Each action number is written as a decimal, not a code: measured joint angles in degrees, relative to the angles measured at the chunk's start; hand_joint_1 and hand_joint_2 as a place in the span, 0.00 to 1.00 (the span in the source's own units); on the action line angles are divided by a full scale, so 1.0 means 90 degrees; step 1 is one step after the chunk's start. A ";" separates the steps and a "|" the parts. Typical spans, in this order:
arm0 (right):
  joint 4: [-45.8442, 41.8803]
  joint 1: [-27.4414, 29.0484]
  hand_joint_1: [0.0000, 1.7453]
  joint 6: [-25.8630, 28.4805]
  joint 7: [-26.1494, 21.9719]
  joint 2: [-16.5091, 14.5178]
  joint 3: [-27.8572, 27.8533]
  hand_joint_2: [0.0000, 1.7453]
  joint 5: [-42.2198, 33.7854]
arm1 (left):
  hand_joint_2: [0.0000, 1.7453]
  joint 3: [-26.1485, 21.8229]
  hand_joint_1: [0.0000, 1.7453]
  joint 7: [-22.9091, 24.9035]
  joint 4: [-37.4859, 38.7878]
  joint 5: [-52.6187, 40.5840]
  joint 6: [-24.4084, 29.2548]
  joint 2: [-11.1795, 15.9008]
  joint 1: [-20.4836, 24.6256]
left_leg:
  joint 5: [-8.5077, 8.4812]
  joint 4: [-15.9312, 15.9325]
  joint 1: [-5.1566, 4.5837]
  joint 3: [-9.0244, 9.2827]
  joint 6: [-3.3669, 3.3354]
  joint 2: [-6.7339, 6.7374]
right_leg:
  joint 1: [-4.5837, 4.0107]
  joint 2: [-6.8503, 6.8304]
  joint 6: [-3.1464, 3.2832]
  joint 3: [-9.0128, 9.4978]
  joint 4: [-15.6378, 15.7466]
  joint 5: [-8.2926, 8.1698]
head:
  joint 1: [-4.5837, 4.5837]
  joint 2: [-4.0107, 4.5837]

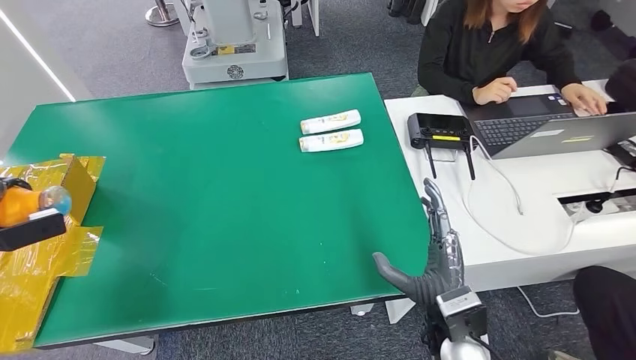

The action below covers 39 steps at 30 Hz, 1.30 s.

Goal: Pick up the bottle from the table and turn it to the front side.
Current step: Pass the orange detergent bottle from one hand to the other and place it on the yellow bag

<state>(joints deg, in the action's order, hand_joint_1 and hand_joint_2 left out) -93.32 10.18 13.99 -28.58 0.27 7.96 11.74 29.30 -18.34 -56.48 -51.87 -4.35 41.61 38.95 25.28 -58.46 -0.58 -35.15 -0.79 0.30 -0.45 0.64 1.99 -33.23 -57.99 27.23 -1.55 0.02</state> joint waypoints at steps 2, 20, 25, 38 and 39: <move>-0.0010 -0.0004 0.00 -0.0045 -0.0003 -0.0003 -0.0005 1.00 0.0016 | 1.00 -0.0170 1.00 0.0026 -0.0281 0.0138 -0.0080 0.0246 -0.0174 | 0.0000 0.0000 -0.0001 0.0000 0.0000 0.0001 | 0.0000 0.0000 0.0000 0.0001 0.0000 0.0000 | -0.0001 0.0000; 0.0031 -0.0298 0.00 -0.0002 0.0047 -0.0004 0.0256 1.00 -0.0053 | 1.00 0.0330 1.00 -0.0513 -0.1010 -0.0533 -0.0061 -0.0479 -0.0859 | -0.0016 -0.0009 -0.0007 -0.0003 -0.0007 -0.0042 | 0.0006 -0.0051 -0.0008 0.0007 0.0006 -0.0014 | 0.0000 0.0000; 0.0114 -0.0426 0.00 0.0017 0.0109 0.0008 0.0413 1.00 -0.0123 | 1.00 0.1258 1.00 -0.0655 0.0496 -0.0642 0.0316 -0.1460 0.0065 | -0.0026 -0.0018 -0.0007 -0.0016 -0.0017 -0.0064 | 0.0006 -0.0073 -0.0016 0.0006 0.0006 -0.0020 | -0.0001 0.0000; 0.0350 -0.0573 0.00 0.0185 0.0264 0.0077 0.0681 1.00 -0.0172 | 1.00 0.2377 1.00 0.0417 0.3557 -0.0945 0.0144 -0.2966 0.1091 | -0.0024 -0.0017 -0.0010 0.0001 -0.0016 -0.0059 | 0.0006 -0.0064 -0.0017 0.0023 0.0003 -0.0020 | 0.0001 0.0000; 0.0372 -0.0572 0.00 0.0208 0.0281 0.0077 0.0699 1.00 -0.0166 | 1.00 0.2418 1.00 0.0518 0.3672 -0.0967 0.0097 -0.2980 0.1137 | -0.0024 -0.0015 -0.0010 0.0006 -0.0015 -0.0055 | 0.0005 -0.0058 -0.0016 0.0026 0.0002 -0.0021 | 0.0001 0.0000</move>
<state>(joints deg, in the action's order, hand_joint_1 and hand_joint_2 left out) -89.98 5.04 15.86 -26.05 0.96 14.25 10.25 51.06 -13.68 -23.44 -60.57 -3.48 14.79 49.18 25.07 -58.59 -0.66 -35.09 -0.93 -0.20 -0.41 0.11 1.84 -33.00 -57.97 27.04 -1.54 0.02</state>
